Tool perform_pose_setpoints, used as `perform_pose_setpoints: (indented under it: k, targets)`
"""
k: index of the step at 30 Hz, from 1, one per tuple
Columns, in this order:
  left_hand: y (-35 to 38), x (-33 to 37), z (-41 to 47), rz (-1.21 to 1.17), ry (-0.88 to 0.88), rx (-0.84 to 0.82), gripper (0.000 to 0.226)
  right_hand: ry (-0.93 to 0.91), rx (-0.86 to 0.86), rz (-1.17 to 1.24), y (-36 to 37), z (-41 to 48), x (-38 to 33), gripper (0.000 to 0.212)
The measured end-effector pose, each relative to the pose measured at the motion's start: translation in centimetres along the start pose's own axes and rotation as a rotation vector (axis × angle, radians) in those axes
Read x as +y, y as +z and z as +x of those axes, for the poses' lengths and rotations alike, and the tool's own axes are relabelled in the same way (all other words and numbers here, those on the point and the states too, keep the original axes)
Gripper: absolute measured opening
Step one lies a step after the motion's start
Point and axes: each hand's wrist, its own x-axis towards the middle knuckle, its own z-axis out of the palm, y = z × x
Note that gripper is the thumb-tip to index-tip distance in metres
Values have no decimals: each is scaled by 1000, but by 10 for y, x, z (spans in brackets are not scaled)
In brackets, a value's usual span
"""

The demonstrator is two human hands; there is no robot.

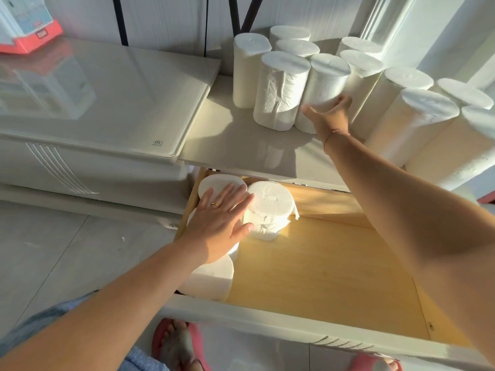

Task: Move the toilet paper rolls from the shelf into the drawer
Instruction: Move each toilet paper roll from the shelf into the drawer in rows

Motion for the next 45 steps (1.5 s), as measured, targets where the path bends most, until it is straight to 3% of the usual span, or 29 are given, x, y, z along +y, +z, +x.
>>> perform_pose_setpoints:
  k: [6, 9, 13, 19, 22, 25, 30, 33, 36, 41, 45]
  targets:
    - [2, -2, 1, 9, -16, 20, 61, -19, 124, 56, 17, 5, -5, 89]
    - [2, -3, 2, 13, -13, 22, 61, -16, 159, 10, 20, 6, -7, 80]
    - [2, -3, 1, 18, -2, 11, 62, -68, 80, -103, 8, 1, -4, 66]
    - [1, -3, 5, 73, -15, -37, 63, -214, -102, -148, -28, -31, 12, 62]
    - [2, -2, -1, 10, -8, 9, 64, -241, -183, -90, -37, -52, 20, 70]
    - [2, -1, -2, 11, -12, 16, 65, -266, -134, 56, -33, -61, 8, 83]
    - [0, 0, -1, 10, -5, 19, 63, -214, -93, 200, -24, -66, -19, 78]
    - [-1, 0, -1, 22, -11, 9, 64, -222, -272, 236, -44, -80, -21, 77]
    - [0, -1, -1, 16, -22, -9, 68, -261, -602, 273, -80, -102, -13, 71]
    - [0, 0, -1, 23, -20, 12, 69, -122, -957, 253, -143, -127, 16, 75]
    - [1, -1, 0, 7, -26, 0, 68, 27, -1015, 102, -139, -140, 55, 89]
